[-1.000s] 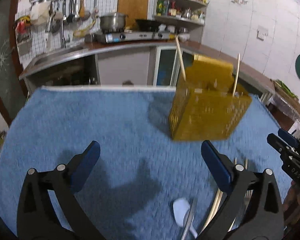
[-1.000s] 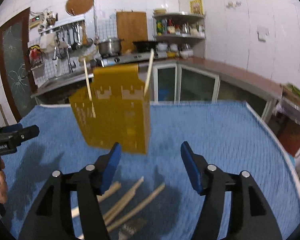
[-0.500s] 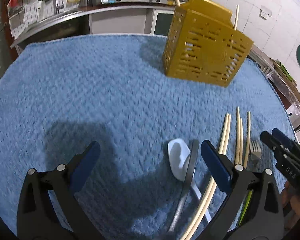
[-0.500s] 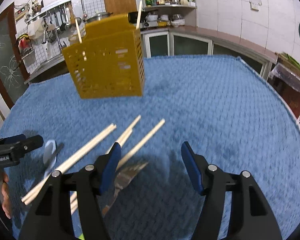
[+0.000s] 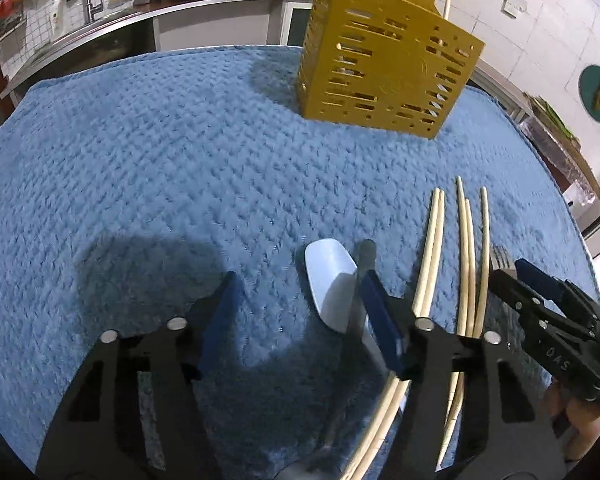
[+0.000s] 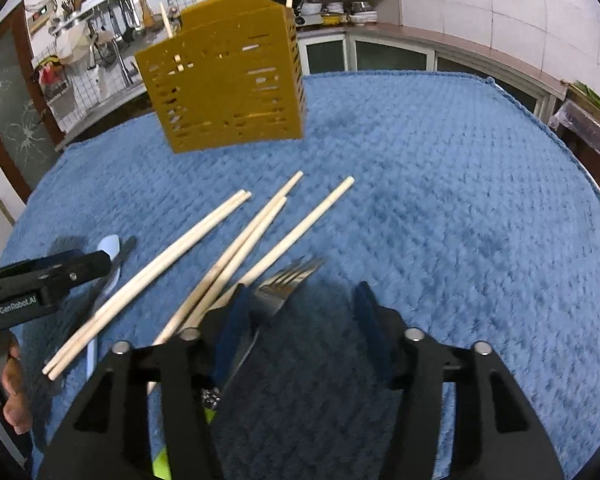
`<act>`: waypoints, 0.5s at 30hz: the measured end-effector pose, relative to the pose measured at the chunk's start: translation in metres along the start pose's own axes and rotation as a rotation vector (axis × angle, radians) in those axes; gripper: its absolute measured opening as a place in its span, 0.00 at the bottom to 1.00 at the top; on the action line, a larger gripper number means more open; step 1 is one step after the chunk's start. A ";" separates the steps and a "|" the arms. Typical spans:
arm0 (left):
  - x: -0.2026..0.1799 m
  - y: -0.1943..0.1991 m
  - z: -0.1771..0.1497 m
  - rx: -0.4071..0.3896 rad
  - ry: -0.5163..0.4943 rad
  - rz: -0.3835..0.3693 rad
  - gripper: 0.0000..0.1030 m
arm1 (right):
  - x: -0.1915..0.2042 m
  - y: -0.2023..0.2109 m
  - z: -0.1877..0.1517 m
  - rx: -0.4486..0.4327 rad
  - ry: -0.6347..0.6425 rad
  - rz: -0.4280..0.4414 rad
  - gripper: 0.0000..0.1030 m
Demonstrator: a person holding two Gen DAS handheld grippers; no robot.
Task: Organize utensils
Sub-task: 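Move the left tool to the white spoon while the right tool approaches the green-handled utensil, then grasp the white spoon with the left tool while the right tool grasps the green-handled utensil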
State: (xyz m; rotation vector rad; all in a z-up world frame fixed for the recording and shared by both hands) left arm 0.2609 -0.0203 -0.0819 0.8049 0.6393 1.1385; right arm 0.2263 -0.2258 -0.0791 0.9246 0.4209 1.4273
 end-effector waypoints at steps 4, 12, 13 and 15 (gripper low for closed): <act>-0.003 0.002 0.001 -0.001 0.004 -0.047 0.35 | 0.001 -0.001 0.002 0.018 -0.022 0.046 0.34; -0.012 -0.001 0.004 0.020 -0.007 -0.091 0.22 | 0.001 -0.004 0.005 0.033 -0.047 0.072 0.30; -0.012 -0.004 0.006 0.028 -0.006 -0.097 0.22 | 0.002 -0.006 0.006 0.038 -0.049 0.075 0.30; -0.012 -0.010 0.009 0.038 -0.002 -0.104 0.22 | 0.003 -0.008 0.009 0.043 -0.047 0.073 0.30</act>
Point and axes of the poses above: each gripper's, at about its wrist camera, not at the fingertips, and y roughly against the way its jaws point, x to its left, z to its top, the point moved 5 cm from there along -y, roughly the way its jaws point, and after that the axes turned 11 degrees about -y, right-handed, at the moved point
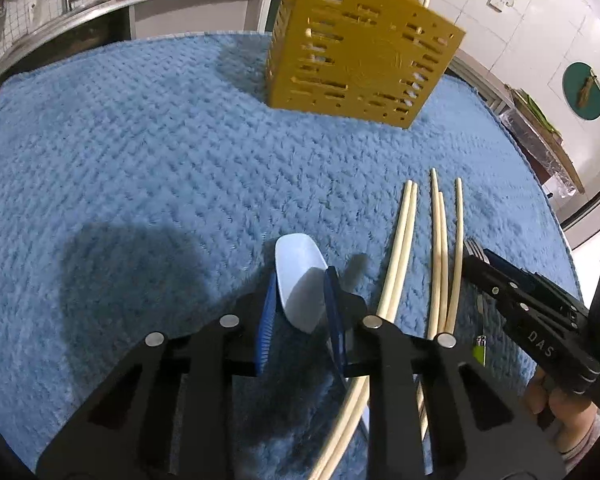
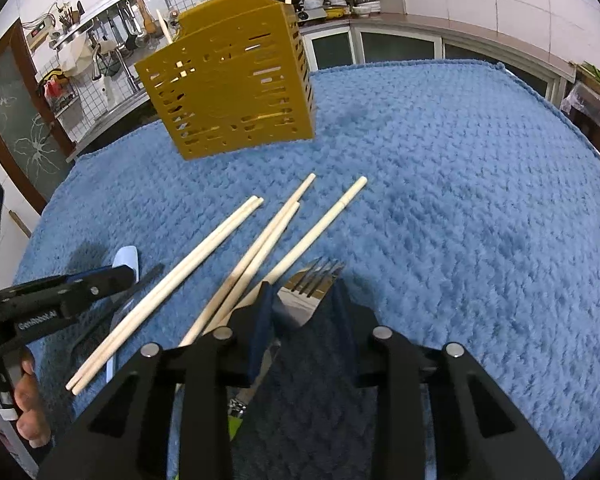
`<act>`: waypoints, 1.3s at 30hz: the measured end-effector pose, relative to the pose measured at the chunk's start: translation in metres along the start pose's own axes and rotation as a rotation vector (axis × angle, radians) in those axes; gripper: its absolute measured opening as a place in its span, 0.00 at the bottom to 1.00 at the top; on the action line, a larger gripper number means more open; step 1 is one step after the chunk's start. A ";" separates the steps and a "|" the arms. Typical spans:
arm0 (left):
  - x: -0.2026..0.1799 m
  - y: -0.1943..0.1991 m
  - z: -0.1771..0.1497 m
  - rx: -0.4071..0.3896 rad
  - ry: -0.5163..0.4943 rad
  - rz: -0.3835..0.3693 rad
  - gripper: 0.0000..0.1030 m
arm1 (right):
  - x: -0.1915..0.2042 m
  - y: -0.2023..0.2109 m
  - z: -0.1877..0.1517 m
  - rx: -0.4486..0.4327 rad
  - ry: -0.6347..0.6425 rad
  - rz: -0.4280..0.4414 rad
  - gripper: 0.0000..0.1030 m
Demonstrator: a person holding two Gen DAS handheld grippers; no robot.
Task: Organize utensils
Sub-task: 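Grasp the white spoon with the left tool while the right tool grasps the green-handled utensil, then lift the spoon and green-handled utensil and carry both over the yellow holder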
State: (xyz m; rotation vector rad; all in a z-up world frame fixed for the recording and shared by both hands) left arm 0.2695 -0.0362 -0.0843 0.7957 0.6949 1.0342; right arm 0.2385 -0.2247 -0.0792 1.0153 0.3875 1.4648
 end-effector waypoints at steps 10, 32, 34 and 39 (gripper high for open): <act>-0.003 0.004 0.005 -0.024 -0.008 -0.014 0.03 | -0.001 0.000 0.003 -0.009 -0.012 0.010 0.24; 0.005 0.023 0.022 -0.094 -0.060 0.044 0.02 | -0.007 -0.026 0.033 0.189 -0.027 0.037 0.03; 0.005 0.025 0.024 -0.098 -0.063 0.046 0.02 | -0.007 -0.027 0.035 0.193 -0.018 0.029 0.03; 0.009 0.038 0.031 -0.139 -0.060 0.065 0.02 | -0.008 -0.010 0.045 0.124 -0.026 0.052 0.02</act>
Point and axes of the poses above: each gripper's, at about its wrist camera, not at the fingertips, and y roughly against the way its jaws point, x to its left, z to its top, the point moved 5 cm from there along -y, roughly the way its jaws point, and after that the axes turned 11 degrees about -y, right-handed, at the moved point
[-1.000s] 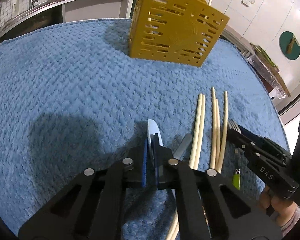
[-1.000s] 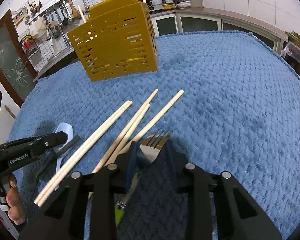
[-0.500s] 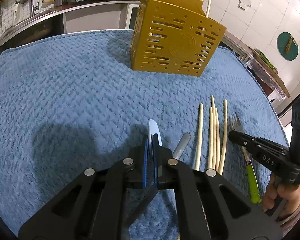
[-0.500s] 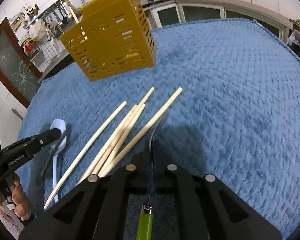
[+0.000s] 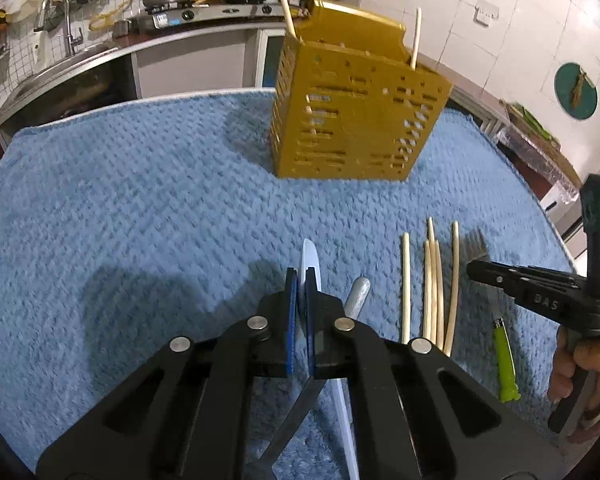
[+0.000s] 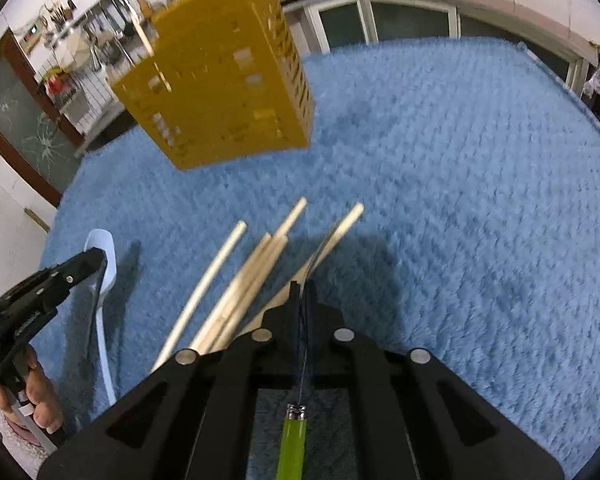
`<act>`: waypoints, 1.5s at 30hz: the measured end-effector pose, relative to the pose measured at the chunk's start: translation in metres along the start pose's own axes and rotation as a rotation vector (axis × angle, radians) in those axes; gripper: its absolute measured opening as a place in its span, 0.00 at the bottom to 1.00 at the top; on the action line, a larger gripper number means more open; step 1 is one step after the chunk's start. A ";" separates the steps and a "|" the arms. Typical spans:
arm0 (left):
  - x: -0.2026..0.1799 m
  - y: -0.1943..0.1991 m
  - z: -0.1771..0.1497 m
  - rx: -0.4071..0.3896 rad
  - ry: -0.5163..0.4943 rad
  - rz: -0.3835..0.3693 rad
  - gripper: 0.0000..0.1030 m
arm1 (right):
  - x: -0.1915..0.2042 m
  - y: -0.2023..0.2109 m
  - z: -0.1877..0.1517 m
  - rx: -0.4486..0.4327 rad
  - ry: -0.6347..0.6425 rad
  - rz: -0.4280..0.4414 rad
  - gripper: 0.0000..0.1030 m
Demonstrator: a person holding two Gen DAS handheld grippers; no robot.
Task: Organize utensils
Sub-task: 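Lift the spoon and green-handled utensil and carry both over the yellow holder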
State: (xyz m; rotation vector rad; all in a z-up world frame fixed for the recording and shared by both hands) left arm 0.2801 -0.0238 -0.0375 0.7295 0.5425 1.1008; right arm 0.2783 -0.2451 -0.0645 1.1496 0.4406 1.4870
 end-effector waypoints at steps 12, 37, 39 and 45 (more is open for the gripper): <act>0.015 0.053 0.039 -0.214 0.021 0.062 0.02 | 0.013 0.068 0.026 -0.323 0.054 0.070 0.02; 0.001 0.095 0.176 -0.602 -0.106 0.227 0.02 | 0.072 0.149 0.143 -0.656 0.123 0.126 0.02; 0.000 0.096 0.189 -0.645 -0.105 0.252 0.02 | 0.080 0.156 0.152 -0.701 0.139 0.125 0.02; 0.005 0.088 0.227 -0.739 -0.092 0.292 0.02 | 0.099 0.164 0.180 -0.807 0.152 0.173 0.02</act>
Point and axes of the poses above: each gripper's, at about its wrist camera, not at the fingertips, and y roughly against the way its jaws point, x to its left, z to its top, the point moved 5 cm from there along -y, roughly the way its jaws point, and after that the axes turned 11 degrees about -y, right-handed, at the moved point
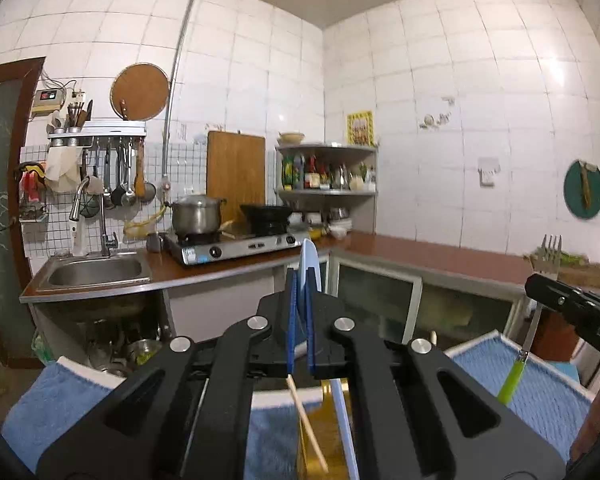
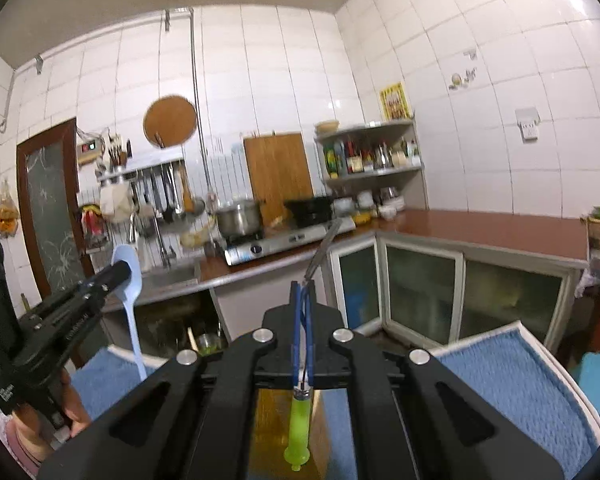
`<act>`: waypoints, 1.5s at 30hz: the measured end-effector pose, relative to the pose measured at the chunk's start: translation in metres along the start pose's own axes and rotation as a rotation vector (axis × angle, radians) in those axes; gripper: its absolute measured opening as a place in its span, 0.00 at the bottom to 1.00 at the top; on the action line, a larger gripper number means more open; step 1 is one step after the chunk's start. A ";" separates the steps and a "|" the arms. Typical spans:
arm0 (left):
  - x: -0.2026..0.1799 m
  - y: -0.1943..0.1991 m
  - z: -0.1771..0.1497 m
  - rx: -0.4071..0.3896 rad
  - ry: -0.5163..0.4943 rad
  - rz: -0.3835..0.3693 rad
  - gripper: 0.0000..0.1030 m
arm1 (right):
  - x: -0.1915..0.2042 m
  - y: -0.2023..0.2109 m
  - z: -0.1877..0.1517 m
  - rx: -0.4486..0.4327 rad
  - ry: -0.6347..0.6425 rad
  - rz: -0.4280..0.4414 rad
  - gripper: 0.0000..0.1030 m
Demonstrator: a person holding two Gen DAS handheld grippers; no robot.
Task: Organize utensils
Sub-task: 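Lift the spoon and green-handled utensil and carry both over the yellow holder, then drop the spoon and green-handled utensil into the holder, opening both tools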
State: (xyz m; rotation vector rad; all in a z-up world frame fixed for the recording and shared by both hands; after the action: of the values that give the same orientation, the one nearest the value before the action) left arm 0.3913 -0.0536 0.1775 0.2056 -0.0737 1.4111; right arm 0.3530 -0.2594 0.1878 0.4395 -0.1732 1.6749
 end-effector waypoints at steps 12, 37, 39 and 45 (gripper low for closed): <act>-0.003 -0.056 -0.049 -0.013 -0.015 0.024 0.02 | -0.007 -0.052 -0.039 -0.018 0.013 0.024 0.02; 0.001 -0.047 -0.125 0.240 0.028 -0.059 0.26 | -0.024 -0.078 -0.126 0.244 0.007 0.019 0.06; 0.008 -0.040 -0.122 0.264 0.042 -0.057 0.40 | -0.023 -0.074 -0.124 0.262 0.011 0.017 0.06; 0.029 -0.009 -0.109 0.324 0.095 -0.070 0.71 | -0.023 -0.062 -0.114 0.327 -0.028 0.012 0.07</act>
State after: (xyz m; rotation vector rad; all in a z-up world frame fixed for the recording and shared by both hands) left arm 0.3973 -0.0064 0.0745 0.4041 0.2403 1.3557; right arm 0.3942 -0.2295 0.0666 0.7074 0.0805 1.7149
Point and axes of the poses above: each gripper's, at about its wrist camera, not at the fingertips, and y roughly against the way its jaws point, x to its left, z to its top, the point moved 5 cm from there along -y, roughly the way its jaws point, and after that the axes turned 11 degrees about -y, right-handed, at the moved point
